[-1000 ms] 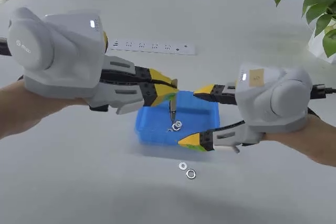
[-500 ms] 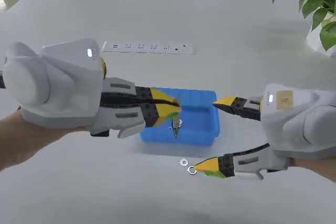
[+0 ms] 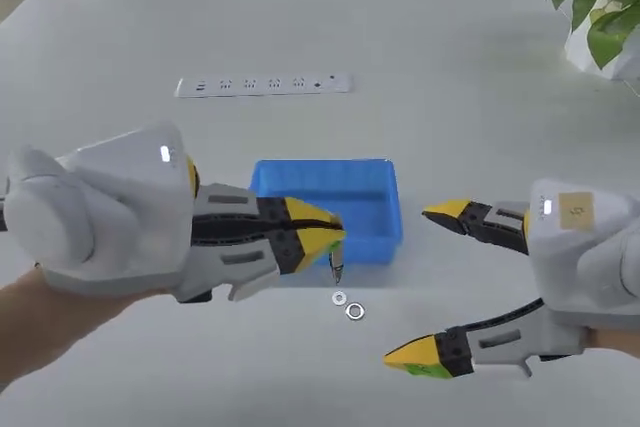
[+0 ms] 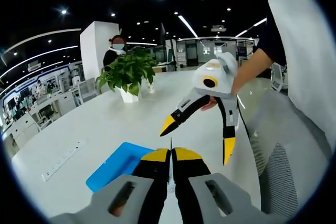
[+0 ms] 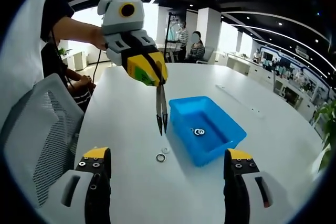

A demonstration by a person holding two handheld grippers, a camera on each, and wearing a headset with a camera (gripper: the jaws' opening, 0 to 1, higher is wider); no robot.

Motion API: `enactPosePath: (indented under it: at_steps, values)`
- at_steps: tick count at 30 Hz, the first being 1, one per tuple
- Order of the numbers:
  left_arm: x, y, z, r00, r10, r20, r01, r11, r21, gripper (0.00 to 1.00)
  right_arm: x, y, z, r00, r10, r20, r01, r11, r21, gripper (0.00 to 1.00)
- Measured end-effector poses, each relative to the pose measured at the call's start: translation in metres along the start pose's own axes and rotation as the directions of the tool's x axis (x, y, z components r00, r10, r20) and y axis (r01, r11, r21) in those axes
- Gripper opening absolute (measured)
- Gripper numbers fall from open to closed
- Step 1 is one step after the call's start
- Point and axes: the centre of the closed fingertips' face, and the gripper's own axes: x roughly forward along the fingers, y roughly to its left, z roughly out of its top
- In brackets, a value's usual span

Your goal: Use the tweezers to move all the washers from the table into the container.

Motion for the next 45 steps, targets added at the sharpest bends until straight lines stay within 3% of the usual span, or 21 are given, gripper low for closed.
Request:
enactPosePath:
  at_steps: [8,12,15,21,30,38,45]
  values:
    - [0.006,-0.017,-0.016,0.9995,-0.015,-0.027,0.014,1.0,-0.019,0.05,-0.005,0.009,-0.008,0.9999,0.004,0.012,-0.005,0.999,0.038,0.96]
    - [0.011,-0.022,-0.018,0.9994,-0.023,-0.026,0.022,0.999,-0.028,0.05,-0.004,0.017,-0.022,0.9997,0.022,-0.007,-0.021,0.998,0.058,0.97]
    - [0.017,-0.023,-0.018,0.9995,-0.02,-0.024,0.02,1.0,-0.022,0.05,-0.003,0.023,-0.032,0.9995,0.031,-0.01,-0.03,0.995,0.099,0.96]
    - [0.024,-0.021,-0.02,0.9989,-0.027,-0.04,0.026,1.0,-0.007,0.05,-0.006,0.024,-0.031,0.9996,0.007,0.027,-0.01,0.99,0.137,0.93]
    - [0.032,-0.018,-0.023,0.9984,-0.036,-0.044,0.035,0.999,-0.022,0.05,-0.008,0.02,-0.046,0.9999,-0.01,0.007,0.008,0.985,0.17,0.93]
    - [0.036,-0.019,-0.032,0.9966,-0.055,-0.062,0.054,0.998,-0.015,0.05,-0.005,0.024,-0.048,1.0,-0.005,0.004,0.004,0.982,0.19,0.94]
    - [0.035,-0.018,-0.032,0.9963,-0.061,-0.061,0.06,0.998,-0.021,0.05,-0.002,0.024,-0.046,1.0,0.006,0.005,-0.006,0.982,0.191,0.94]
